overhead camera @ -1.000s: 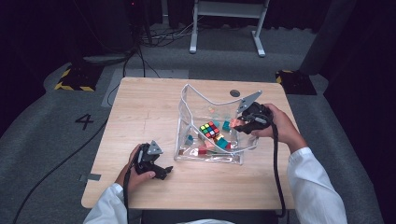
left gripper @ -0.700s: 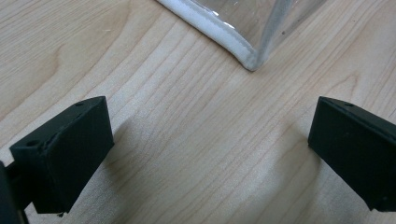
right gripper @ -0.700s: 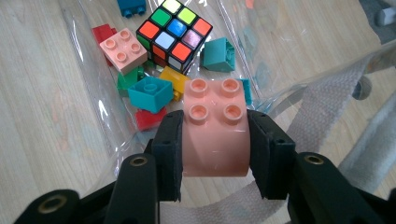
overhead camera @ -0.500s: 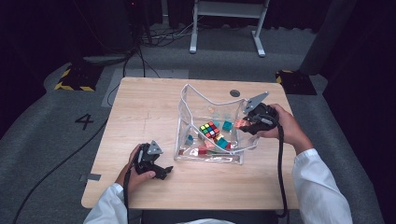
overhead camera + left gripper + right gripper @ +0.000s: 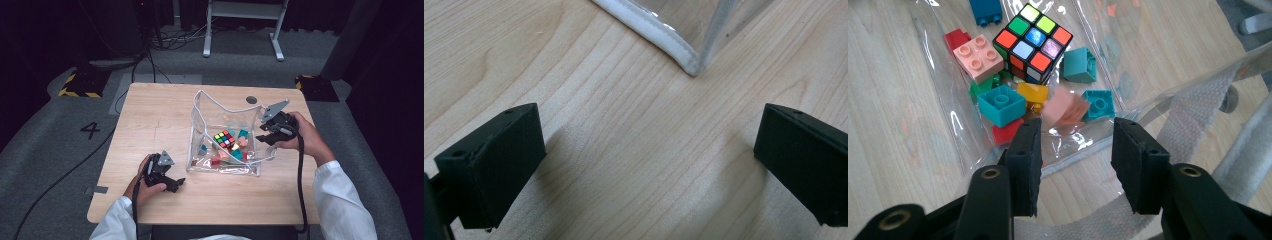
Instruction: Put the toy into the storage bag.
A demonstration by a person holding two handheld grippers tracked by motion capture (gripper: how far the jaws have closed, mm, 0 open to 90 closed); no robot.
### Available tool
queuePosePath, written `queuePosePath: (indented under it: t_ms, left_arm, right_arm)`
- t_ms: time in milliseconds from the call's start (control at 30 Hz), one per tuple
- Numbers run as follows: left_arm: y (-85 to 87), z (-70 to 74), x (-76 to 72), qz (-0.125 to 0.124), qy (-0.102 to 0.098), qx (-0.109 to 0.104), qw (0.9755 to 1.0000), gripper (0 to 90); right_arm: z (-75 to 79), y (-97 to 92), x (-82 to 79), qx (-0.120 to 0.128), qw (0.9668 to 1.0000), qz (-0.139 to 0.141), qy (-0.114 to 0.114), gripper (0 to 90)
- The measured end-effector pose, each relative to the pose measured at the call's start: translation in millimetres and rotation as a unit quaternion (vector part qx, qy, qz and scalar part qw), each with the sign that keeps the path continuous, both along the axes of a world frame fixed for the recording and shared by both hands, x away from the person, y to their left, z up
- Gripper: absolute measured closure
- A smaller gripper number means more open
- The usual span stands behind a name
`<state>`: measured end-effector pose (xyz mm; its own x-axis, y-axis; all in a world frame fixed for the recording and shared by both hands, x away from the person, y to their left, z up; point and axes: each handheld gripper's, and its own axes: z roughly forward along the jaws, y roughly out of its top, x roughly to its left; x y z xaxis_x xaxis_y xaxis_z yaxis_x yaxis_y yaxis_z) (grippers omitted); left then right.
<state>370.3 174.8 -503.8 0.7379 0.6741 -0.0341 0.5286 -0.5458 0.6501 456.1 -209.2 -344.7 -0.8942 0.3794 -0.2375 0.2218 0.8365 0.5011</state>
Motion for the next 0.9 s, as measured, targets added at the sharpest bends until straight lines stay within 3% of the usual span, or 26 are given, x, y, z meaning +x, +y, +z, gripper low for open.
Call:
queuePosePath:
  t_ms: [633, 900]
  left_arm:
    - [0.0, 0.0, 0.0, 0.0, 0.0, 0.0, 1.0, 0.1]
    - [-0.1, -0.1, -0.1, 0.001, 0.001, -0.001, 1.0, 0.1]
  right_arm:
    - [4.7, 3.9, -6.5, 0.022, 0.9993, 0.003, -0.029, 41.8]
    - [6.6, 7.6, -9.8, 0.043, 0.9979, -0.003, -0.047, 28.9]
